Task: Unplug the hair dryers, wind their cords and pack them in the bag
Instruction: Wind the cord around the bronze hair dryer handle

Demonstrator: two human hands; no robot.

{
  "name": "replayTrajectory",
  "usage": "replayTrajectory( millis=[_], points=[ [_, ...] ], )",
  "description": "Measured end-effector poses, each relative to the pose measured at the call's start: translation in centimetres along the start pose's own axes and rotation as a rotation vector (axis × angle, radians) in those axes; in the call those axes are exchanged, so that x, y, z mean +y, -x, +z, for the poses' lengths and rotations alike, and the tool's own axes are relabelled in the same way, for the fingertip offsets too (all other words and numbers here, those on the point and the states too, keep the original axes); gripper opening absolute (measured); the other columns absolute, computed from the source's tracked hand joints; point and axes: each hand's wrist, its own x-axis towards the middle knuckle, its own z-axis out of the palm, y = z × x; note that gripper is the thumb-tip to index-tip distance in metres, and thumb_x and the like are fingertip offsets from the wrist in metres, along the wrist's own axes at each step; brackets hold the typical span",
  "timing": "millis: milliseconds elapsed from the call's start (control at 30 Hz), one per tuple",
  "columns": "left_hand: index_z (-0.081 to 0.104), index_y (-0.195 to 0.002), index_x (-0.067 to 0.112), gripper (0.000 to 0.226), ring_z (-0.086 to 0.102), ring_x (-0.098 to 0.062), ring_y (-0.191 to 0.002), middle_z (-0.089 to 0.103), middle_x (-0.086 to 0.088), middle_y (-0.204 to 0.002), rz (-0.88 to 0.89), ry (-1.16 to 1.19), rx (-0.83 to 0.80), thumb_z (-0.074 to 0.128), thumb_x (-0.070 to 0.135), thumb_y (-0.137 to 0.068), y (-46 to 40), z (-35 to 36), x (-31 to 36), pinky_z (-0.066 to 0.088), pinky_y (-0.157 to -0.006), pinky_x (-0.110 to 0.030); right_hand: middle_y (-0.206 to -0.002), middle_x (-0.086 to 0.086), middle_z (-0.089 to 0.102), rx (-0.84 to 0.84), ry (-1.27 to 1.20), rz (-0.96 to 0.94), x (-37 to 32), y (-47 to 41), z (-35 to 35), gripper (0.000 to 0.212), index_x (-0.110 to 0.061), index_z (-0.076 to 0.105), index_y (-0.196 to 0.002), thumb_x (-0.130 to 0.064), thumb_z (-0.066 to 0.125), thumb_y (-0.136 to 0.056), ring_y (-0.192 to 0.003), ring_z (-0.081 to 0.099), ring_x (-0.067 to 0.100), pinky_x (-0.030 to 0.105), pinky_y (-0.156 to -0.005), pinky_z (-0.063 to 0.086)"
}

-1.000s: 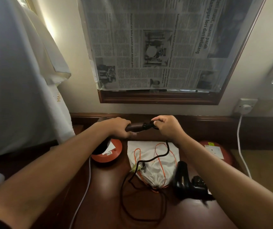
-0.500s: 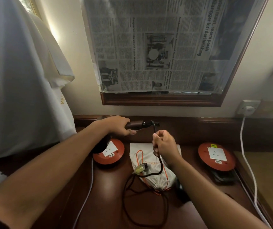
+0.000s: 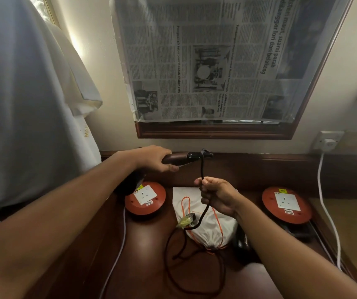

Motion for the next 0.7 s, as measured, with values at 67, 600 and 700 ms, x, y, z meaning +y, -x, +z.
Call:
replayTrajectory(
  millis=[67, 600, 700],
  points=[
    [0.054, -0.107, 0.016, 0.036, 0.058, -0.018, -0.088, 0.061, -0.005, -0.098, 0.010, 0.013, -0.011, 0.059, 0.047, -0.089, 0.2, -0.1, 0.1, 0.046, -0.079, -0.025, -0.066, 0.003, 0.039, 0.022, 0.052, -0.002, -0.7, -0.4, -0.1, 0.024, 0.000, 0.059, -0.098, -0.005, 0.036, -0.099, -0.052, 0.032, 0.011, 0.023, -0.049, 0.032],
    [0.052, -0.090, 0.033, 0.021, 0.058, -0.013, -0.086, 0.060, 0.004, -0.092, 0.012, -0.002, -0.145, 0.061, 0.051, -0.086, 1.0, 0.0, 0.4, 0.045, -0.074, -0.023, -0.050, 0.001, 0.043, 0.200, 1.063, -0.074, -6.8, -1.4, -0.9, 0.031, -0.012, 0.069, -0.067, -0.020, 0.056, -0.093, -0.046, 0.035, 0.012, 0.024, -0.046, 0.031],
    [0.051, -0.088, 0.035, 0.022, 0.059, -0.014, -0.089, 0.061, 0.004, -0.093, -0.004, -0.017, -0.188, 0.061, 0.054, -0.085, 0.9, 0.2, 0.5, 0.048, -0.079, -0.028, -0.051, 0.006, 0.050, 0.207, 1.133, -0.181, -8.6, -1.5, -1.2, 0.030, -0.011, 0.070, -0.067, -0.031, 0.065, -0.088, -0.048, 0.041, 0.012, 0.025, -0.049, 0.035]
  ],
)
